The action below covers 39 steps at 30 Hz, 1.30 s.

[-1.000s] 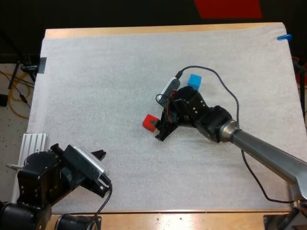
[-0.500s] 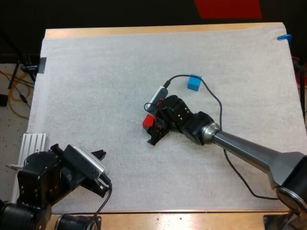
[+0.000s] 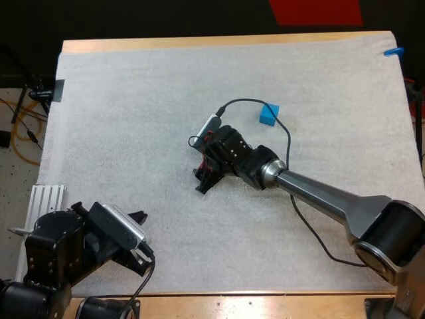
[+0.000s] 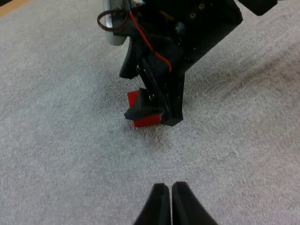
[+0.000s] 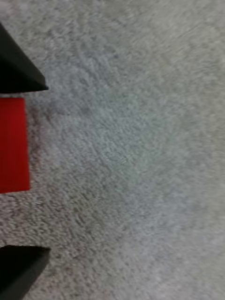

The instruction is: Stack red cube on blue cube

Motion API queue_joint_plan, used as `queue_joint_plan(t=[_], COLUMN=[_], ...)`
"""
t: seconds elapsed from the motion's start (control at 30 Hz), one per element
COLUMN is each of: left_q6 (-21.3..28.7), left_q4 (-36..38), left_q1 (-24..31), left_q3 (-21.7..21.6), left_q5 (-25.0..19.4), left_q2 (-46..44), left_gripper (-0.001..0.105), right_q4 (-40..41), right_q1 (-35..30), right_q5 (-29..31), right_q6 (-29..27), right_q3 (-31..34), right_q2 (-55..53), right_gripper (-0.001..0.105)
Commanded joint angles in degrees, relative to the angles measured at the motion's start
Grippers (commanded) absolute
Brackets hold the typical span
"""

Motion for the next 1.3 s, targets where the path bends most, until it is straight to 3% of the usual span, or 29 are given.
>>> queue_joint_plan(t=[0.0,0.17,0.27,0.33,0.5,0.87,1.0,1.27], left_q6=[-0.6,-0.6,-0.6,-0.6,-0.6,-0.4,-0.4,-0.4], left_q4=[0.1,0.1,0.1,0.1,0.1,0.1,0.1,0.1], left_q1=[-0.1,-0.1,-0.1,-0.1,-0.1,-0.1,-0.1,-0.1], left_q3=[-0.1,-0.1,-0.1,-0.1,-0.1,-0.1,-0.1,-0.1], left_q5=[0.5,0.5,0.5,0.5,0.5,0.5,0.5,1.8], left_q2=[-0.3,-0.3,-0.3,-0.3,-0.3,-0.3,-0.3,0.2], left_gripper=[0.0,0.0,0.0,0.0,0.0,0.0,0.0,0.0], right_q4=[1.3,2.4,2.9,3.0,3.6,5.2,6.3,11.6], right_q1=[-0.4,-0.4,-0.4,-0.4,-0.4,-2.2,-5.6,-13.8], right_q5=[-0.2,-0.4,0.1,0.1,0.1,6.1,10.1,10.4], right_q6=[-0.1,-0.1,0.1,0.3,2.0,4.1,4.4,4.4], right_q3=[-0.5,-0.5,-0.5,-0.5,-1.0,-2.0,-2.3,-7.5], right_q2=[0.2,0.9,0.9,0.9,0.1,-10.9,-14.0,-13.4], right_gripper=[0.066,0.064,0.053,0.039,0.026,0.026,0.026,0.026])
